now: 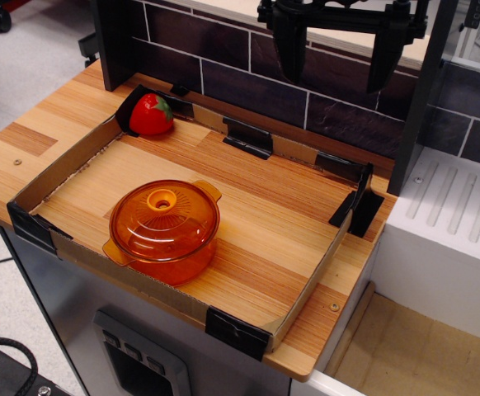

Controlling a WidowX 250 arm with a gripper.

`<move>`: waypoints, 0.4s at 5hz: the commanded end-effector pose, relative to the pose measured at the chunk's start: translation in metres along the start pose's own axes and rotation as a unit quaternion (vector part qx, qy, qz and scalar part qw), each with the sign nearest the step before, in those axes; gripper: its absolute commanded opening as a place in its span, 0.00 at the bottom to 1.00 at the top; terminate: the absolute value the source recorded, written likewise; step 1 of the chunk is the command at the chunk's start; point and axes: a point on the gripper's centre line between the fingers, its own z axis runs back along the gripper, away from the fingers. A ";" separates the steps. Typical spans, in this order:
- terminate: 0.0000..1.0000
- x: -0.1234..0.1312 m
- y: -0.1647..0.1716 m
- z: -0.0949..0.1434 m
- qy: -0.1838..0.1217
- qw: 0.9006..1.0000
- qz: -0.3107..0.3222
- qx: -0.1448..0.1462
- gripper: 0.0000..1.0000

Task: Take lid off pot

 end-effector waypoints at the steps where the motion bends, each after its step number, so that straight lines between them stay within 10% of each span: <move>1: 0.00 0.000 0.000 0.000 0.000 1.000 0.000 0.000 1.00; 2: 0.00 -0.009 0.021 -0.002 -0.009 1.000 -0.026 -0.004 1.00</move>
